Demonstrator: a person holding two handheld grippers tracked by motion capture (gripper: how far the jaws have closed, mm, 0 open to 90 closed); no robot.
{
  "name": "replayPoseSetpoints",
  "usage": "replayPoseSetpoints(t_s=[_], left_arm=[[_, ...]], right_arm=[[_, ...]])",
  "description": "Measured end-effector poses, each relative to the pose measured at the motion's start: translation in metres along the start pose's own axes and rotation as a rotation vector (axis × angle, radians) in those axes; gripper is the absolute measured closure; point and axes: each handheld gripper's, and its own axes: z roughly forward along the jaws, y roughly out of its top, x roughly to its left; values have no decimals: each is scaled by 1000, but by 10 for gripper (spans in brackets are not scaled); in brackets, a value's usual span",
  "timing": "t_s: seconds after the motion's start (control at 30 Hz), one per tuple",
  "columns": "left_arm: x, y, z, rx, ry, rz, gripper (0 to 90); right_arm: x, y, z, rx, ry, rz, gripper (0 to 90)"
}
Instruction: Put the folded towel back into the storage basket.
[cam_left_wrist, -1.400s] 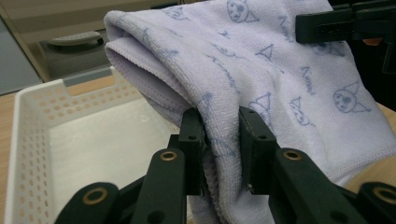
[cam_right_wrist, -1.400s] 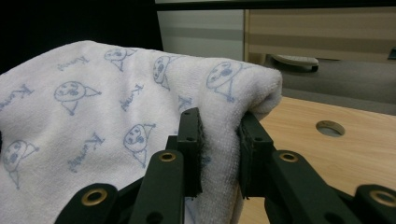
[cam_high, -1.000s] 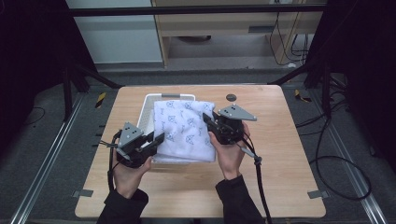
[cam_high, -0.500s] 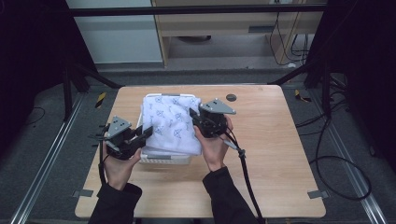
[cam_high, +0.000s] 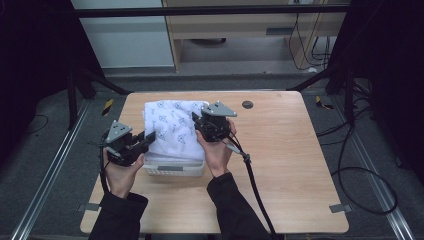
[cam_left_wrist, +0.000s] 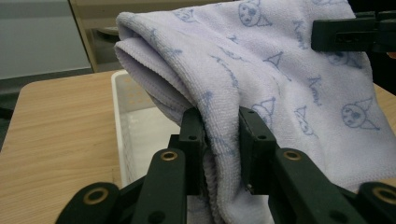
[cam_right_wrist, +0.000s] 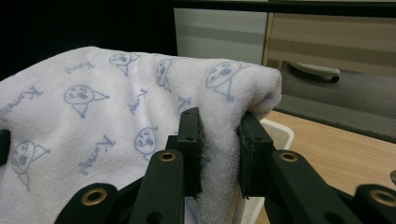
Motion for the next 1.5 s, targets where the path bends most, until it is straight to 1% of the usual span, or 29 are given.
replayPoseSetpoints(t_s=[0.1,0.2,0.33,0.47,0.63,0.67,0.83,1.03,1.2,1.23,1.33,1.5], left_arm=[[4,0,2,1,6,-7,726],[7,-1,6,5,18,-4,727],[11,1,12,9,25,-9,727],[13,0,18,14,27,-4,727],[20,-3,22,25,32,-11,727],[22,-4,24,28,32,-18,726],[29,-8,30,43,40,-24,726],[32,-12,35,53,42,-24,726],[32,-16,42,73,47,-18,726],[33,-17,43,73,47,-13,726],[33,-19,46,88,46,-21,726],[32,-23,52,105,46,-11,726]], right_arm=[[2,2,6,0,2,1,740],[4,3,12,5,-4,-9,740],[4,4,19,11,-9,-16,740],[3,6,24,8,-10,-3,740],[1,2,33,24,-6,4,740],[2,1,34,24,-4,6,740],[4,-4,44,38,-4,3,739],[5,-8,51,54,-12,-4,738],[2,-14,56,69,-15,-7,738],[2,-15,57,74,-17,-2,738],[1,-19,60,83,-18,0,737],[-1,-27,64,101,-25,11,737]])
